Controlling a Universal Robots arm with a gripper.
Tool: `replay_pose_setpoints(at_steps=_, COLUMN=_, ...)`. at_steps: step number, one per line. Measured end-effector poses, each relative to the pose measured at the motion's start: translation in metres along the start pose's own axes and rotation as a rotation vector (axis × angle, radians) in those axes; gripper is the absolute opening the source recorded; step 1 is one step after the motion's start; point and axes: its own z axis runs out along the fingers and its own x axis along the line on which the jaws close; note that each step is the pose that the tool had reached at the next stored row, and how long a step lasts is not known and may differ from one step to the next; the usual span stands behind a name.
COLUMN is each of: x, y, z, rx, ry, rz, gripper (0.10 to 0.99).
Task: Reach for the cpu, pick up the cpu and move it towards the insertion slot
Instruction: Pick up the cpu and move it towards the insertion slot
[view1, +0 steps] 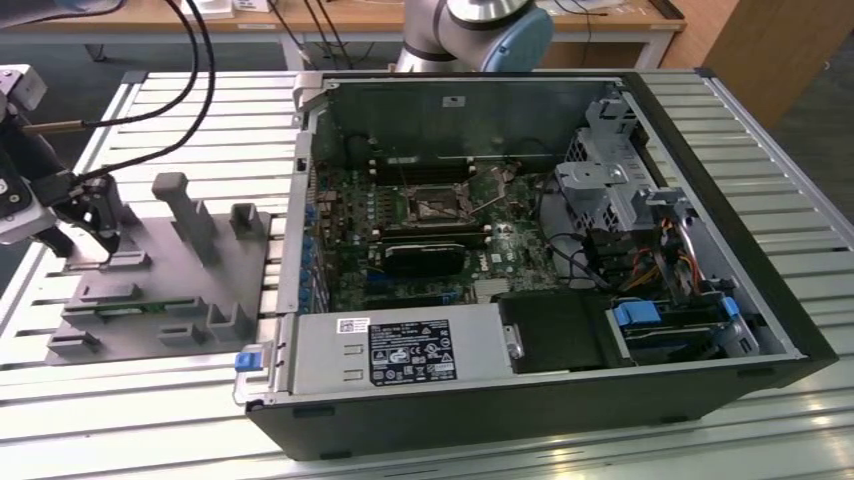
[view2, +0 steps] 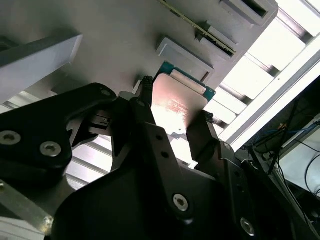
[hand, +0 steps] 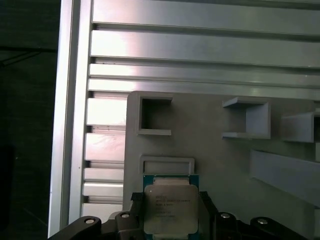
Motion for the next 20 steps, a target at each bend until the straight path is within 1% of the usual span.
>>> replay_pose_setpoints(at_steps=4, x=-0.0002, y=0.0003, z=-0.0057, rx=0.000, ry=-0.0001, rz=0.000, gripper=0.525)
replay_pose_setpoints(at_steps=11, x=-0.0006, y=0.0008, z=-0.0193, rx=0.000, ry=-0.0001, rz=0.000, gripper=0.525)
replay_pose_setpoints(at_steps=20, x=-0.0006, y=0.0009, z=-0.0201, rx=0.000, ry=0.0000, rz=0.000, gripper=0.525)
